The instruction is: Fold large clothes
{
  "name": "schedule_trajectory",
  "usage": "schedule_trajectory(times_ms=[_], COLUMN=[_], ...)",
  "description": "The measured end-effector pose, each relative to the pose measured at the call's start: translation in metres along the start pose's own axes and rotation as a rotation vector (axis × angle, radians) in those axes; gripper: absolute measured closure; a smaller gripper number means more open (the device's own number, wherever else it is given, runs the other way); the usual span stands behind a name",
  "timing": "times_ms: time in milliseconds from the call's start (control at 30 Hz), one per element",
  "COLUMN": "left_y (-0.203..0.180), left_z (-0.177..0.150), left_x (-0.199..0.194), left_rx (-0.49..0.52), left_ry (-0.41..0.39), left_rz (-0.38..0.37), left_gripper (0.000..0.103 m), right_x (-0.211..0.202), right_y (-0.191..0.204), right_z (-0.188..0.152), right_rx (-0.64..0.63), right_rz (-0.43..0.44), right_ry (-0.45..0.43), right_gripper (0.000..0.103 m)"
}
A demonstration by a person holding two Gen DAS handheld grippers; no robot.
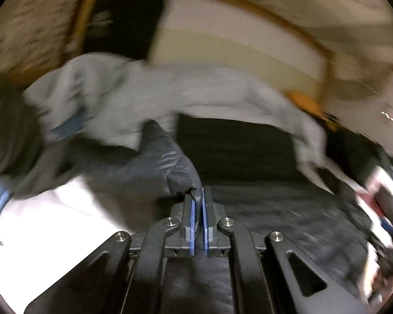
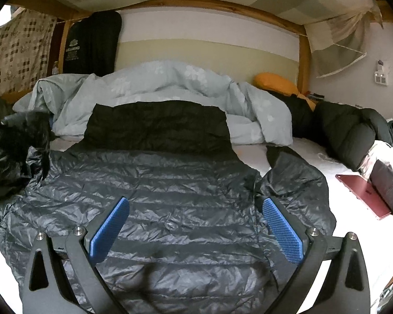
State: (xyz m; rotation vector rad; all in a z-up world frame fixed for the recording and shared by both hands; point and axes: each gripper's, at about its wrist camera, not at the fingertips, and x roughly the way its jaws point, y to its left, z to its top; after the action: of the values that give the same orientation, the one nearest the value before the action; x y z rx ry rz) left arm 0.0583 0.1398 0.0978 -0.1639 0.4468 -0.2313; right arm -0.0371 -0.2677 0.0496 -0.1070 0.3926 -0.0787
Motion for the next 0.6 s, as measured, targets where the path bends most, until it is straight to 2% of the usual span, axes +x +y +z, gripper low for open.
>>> schedule_trajectory(times_ms=[100,167,233,300,367,400,467,533,600], left_y=[-0.066,-0.107,-0.137,-0.151,-0.155,-0.157,-0.159,-0.163,-0.157], left_z=[-0.022,-0.043,-0.069,-0.092,-0.11,-0.115,-0.116,-0.106,-0.091], left_x=[-0.009,-0.001,0.014,0.032,0.047,0.049,0.038,0.013,-0.012], left_rx=[0.051,0.101,0.154,0.187,0.209,0.221,0.244,0.244,0.205], left_ry=[0.024,0.091,0.168,0.253,0.322,0.341,0.317,0.227,0.117], left_rz=[-0.178,-0.24,-0.244,-0.219,-0.184,-0.18,-0.187,-0.212,-0.234], left_gripper=[0.099,0.099,0.097,0.097,0.09,0.085,0.07,0.032,0.022], right_x=[-0.002,-0.005,-0.007,-0.007,-0.007,-0.007,-0.008,-0.009,-0.009], right_y=[-0.004,-0.007,-0.01,-0.014,-0.019,-0.021,-0.026,-0.03,-0.031], right_z=[0.001,0.002,0.002,0.003,0.003,0.003,0.005,0.006,0.006], right_rx=[0.022,0.03,0.034,0.037,0.049,0.057,0.072,0.084,0.091], right_rz=[-0.002,-0.014,-0.041,-0.058,-0.065,-0.066,-0.066,-0.066,-0.061], right_ry=[-0.001,-0.009,-0.019,-0.023,-0.02,-0.019,-0.019,-0.02,-0.018], right_gripper=[0.001,0.001,0.001,0.001,0.001,0.001,0.001,0.001,0.001])
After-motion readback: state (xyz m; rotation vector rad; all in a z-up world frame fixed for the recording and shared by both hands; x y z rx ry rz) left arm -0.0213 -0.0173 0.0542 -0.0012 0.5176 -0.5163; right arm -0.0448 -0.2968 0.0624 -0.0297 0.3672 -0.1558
